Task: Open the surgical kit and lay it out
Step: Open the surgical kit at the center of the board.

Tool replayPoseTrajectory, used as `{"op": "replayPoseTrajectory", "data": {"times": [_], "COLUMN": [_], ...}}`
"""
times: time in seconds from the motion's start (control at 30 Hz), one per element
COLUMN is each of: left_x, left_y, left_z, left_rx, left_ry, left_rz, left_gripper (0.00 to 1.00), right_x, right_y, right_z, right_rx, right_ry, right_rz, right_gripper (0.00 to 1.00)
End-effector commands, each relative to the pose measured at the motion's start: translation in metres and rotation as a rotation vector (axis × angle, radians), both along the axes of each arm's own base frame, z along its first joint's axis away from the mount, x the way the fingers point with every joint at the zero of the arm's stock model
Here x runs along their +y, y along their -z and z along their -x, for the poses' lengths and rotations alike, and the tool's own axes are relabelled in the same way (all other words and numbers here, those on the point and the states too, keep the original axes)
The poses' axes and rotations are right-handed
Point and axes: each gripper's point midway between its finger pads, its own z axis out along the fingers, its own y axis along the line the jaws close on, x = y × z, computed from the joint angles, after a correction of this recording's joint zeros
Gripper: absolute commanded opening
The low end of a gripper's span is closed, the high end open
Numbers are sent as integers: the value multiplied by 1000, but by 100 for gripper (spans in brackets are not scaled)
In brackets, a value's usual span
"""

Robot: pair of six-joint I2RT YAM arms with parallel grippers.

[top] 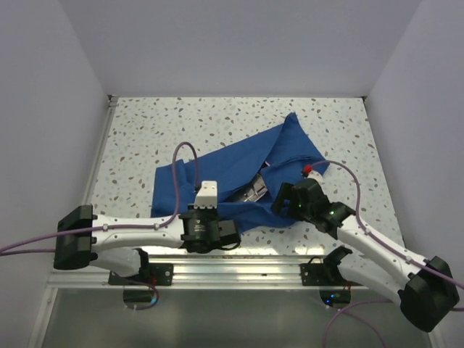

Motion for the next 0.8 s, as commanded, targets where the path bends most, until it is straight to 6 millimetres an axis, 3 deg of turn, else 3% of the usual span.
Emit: {"op": "replayPoseTrajectory", "data": {"times": [0.0, 0.1, 0.17, 0.23, 0.27, 0.33, 0.37, 0.43, 0.47, 0.6, 0.63, 0.67, 0.7, 0.73, 0.77], "left_x": [-2, -25, -42, -56, -68, -76, -78, -76, -74, -93, -110, -118, -113, -137, -128], "left_y": [-73, -83, -78, -61, -46, -30, -9, 15, 37, 53, 61, 54, 65, 71, 69], "left_z": [-2, 21, 45, 70, 97, 131, 153, 173, 182, 197, 208, 217, 224, 246, 245], "left_rx": [-235, -266, -257, -234, -232, -198, -193, -148, -159, -183, -153, -137, -72, -20, -1], "left_ry": [4, 165, 275, 373, 460, 551, 611, 641, 673, 727, 767, 864, 920, 993, 1075], "left_rz": [-11, -68, -99, -158, -189, -236, -316, -409, -509, -584, -513, -529, -524, -374, -383], "left_gripper": [0, 0, 0, 0, 0, 0, 0, 0, 0, 0, 0, 0, 0, 12, 22], "right_x": [14, 15, 14, 8, 7, 3, 1, -2, -1, 9, 13, 19, 21, 24, 26], "right_y": [-61, -99, -124, -139, -153, -167, -177, -184, -188, -185, -181, -180, -177, -171, -169], "right_z": [-40, -57, -64, -67, -70, -72, -74, -74, -76, -79, -81, -81, -81, -84, -84], "right_rx": [-180, -275, -320, -351, -380, -417, -434, -450, -458, -449, -436, -422, -411, -392, -385], "right_ry": [14, 31, 40, 54, 62, 64, 72, 73, 73, 43, 30, 7, -3, -11, -21], "right_rz": [-37, -41, -40, -10, -16, -2, -1, 12, 10, -9, -9, -17, -14, -4, -1], "right_gripper": [99, 99, 99, 99, 99, 99, 99, 99, 99, 99, 99, 99, 99, 99, 99]}}
